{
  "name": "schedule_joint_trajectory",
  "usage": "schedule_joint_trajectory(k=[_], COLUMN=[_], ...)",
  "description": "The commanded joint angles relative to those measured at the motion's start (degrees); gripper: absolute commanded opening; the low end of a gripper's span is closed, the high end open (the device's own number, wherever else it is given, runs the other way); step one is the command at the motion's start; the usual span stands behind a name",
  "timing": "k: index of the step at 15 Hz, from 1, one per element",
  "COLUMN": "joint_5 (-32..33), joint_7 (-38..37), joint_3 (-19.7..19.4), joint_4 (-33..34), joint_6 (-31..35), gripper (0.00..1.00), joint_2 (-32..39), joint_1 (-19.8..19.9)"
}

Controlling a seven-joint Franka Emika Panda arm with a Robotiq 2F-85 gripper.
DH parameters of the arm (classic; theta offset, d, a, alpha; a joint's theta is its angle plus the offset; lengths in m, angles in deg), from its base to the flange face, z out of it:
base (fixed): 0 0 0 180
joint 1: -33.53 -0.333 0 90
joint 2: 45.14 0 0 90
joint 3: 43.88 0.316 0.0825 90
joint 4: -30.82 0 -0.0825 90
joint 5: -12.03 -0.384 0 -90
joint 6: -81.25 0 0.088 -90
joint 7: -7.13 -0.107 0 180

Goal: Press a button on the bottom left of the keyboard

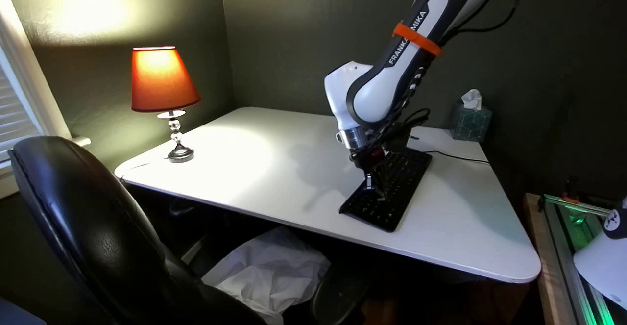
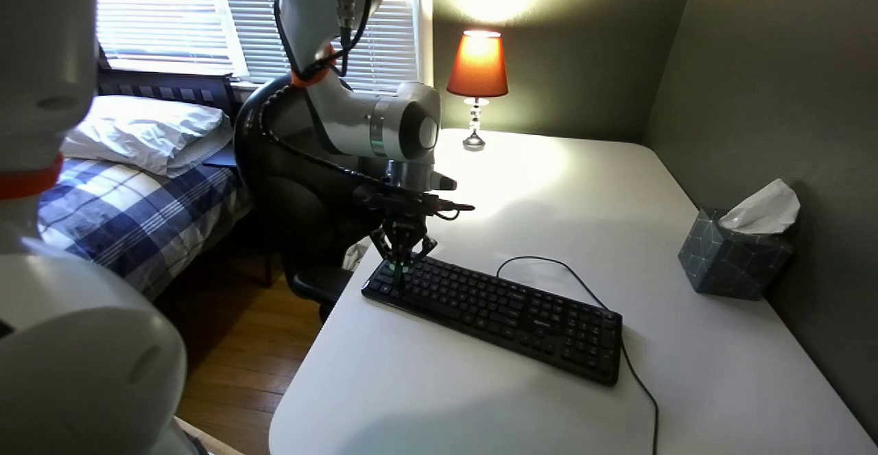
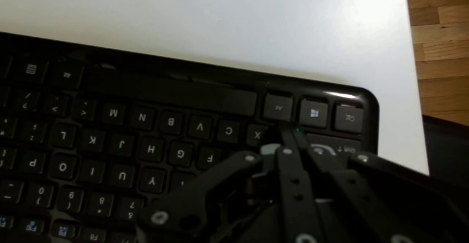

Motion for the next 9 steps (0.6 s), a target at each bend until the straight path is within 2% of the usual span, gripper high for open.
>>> schedule_joint_trajectory(k=[1, 9], joint_5=[-1.6, -2.3], joint_7=[1.8, 2.9], joint_3=[0.3, 0.4], joint_4=[1.8, 3.6], joint_6=[-2.6, -4.3], gripper=[0.00, 0.00], joint_2=[1.2, 2.8], joint_1=[0.5, 0.8])
